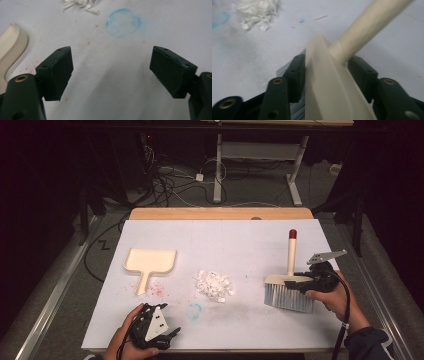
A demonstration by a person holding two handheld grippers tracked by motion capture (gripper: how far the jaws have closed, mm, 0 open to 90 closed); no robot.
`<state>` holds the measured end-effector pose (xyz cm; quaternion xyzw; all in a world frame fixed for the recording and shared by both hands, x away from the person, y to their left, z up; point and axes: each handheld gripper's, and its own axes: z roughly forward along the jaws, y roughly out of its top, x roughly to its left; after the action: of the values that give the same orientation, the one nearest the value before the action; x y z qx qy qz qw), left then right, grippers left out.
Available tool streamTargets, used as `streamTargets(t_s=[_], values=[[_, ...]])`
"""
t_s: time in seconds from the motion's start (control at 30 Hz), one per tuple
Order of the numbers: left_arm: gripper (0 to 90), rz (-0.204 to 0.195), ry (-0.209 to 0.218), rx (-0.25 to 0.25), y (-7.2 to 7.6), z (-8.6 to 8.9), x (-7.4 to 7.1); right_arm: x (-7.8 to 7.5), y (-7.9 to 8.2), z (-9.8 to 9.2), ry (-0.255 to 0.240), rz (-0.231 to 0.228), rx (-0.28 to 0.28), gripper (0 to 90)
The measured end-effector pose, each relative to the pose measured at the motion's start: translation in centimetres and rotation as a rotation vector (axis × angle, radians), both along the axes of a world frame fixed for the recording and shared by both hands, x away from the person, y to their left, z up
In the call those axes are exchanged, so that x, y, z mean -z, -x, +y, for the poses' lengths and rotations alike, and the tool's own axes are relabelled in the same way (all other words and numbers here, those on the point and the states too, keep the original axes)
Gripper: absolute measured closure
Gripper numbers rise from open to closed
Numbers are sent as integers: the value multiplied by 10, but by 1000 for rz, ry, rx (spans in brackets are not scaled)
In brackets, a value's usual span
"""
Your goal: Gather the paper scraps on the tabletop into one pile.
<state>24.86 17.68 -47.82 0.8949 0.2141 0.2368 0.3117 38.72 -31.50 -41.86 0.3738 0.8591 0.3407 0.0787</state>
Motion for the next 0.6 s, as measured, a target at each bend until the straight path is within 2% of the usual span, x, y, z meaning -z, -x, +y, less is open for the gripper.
streamTargets(t_s=[0.07, 0.2, 0.33, 0.4, 0.43, 0.5, 0.57, 0.6], values=[[179, 3, -1, 1, 0, 0, 0, 1, -3, 1, 59, -15, 0, 451], [179, 9, -5, 5, -1, -1, 1, 4, -7, -4, 49, -3, -18, 445], [179, 13, -12, 11, -1, -4, 2, 5, -14, -4, 147, -30, -80, 452], [180, 16, -15, 15, -2, -5, 3, 6, -18, 0, 193, -63, -100, 566], [180, 17, -20, 18, -2, -5, 3, 5, -20, 1, 206, -91, -108, 542], [180, 19, -21, 17, -3, -5, 3, 4, -23, 5, 188, -105, -105, 537], [180, 19, -15, 14, -3, -4, 3, 5, -23, 10, 211, -142, -87, 535], [180, 19, -13, 13, -3, -4, 3, 5, -22, 11, 205, -155, -86, 533]])
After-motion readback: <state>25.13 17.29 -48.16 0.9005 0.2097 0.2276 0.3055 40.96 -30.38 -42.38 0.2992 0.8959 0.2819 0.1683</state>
